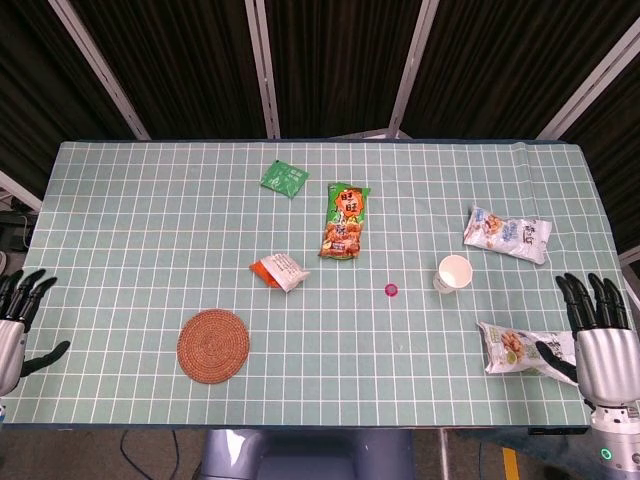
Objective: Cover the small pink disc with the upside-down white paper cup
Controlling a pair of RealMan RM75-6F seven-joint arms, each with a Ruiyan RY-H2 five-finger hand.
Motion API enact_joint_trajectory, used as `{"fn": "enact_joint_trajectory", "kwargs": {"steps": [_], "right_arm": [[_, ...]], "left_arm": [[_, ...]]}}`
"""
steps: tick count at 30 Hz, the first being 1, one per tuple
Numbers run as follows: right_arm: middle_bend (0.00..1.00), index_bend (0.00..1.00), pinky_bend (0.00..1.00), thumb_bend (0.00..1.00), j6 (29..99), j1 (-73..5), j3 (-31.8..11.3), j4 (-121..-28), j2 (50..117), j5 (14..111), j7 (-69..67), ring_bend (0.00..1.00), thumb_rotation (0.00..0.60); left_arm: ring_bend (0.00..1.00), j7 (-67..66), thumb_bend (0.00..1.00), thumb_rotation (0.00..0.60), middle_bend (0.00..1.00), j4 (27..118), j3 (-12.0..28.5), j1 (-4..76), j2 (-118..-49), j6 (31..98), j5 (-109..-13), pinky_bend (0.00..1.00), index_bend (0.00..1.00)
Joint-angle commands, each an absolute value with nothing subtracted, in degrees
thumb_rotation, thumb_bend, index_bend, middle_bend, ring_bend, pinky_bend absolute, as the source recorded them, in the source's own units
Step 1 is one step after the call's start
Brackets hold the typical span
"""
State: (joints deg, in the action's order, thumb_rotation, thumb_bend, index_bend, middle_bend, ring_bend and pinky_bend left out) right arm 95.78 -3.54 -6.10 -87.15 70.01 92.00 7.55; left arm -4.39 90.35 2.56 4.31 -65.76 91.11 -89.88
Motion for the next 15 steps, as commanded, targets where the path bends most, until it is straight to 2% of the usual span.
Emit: {"fn": "enact_joint_trajectory", "kwargs": {"steps": [1, 9, 15], "right_arm": [[0.00, 0.00, 0.00, 0.00, 94.7, -3.5, -5.6, -87.8, 69.7, 91.4, 9.0, 0.00, 0.600], [0.00, 0.00, 0.00, 0.00, 91.2, -5.4, -3.7, -85.4, 72.5, 93.9, 12.2, 0.00, 0.600], [0.00, 0.00, 0.00, 0.00, 82.9, -14.2, -3.2, -79.3, 76.8, 102.9, 22.5, 0.00, 0.600]], "left_arm": [[0.00, -4.9, 0.00, 0.600, 0.00, 91.1, 2.4, 4.3, -65.3, 90.5, -89.3, 0.00, 0.00], [0.00, -5.2, 0.00, 0.600, 0.00, 90.8, 2.2, 4.0, -65.5, 90.6, -89.3, 0.00, 0.00], [0.00, -6.0, 0.00, 0.600, 0.00, 90.0, 2.7, 4.0, -66.4, 90.7, -89.0, 0.00, 0.00]]}}
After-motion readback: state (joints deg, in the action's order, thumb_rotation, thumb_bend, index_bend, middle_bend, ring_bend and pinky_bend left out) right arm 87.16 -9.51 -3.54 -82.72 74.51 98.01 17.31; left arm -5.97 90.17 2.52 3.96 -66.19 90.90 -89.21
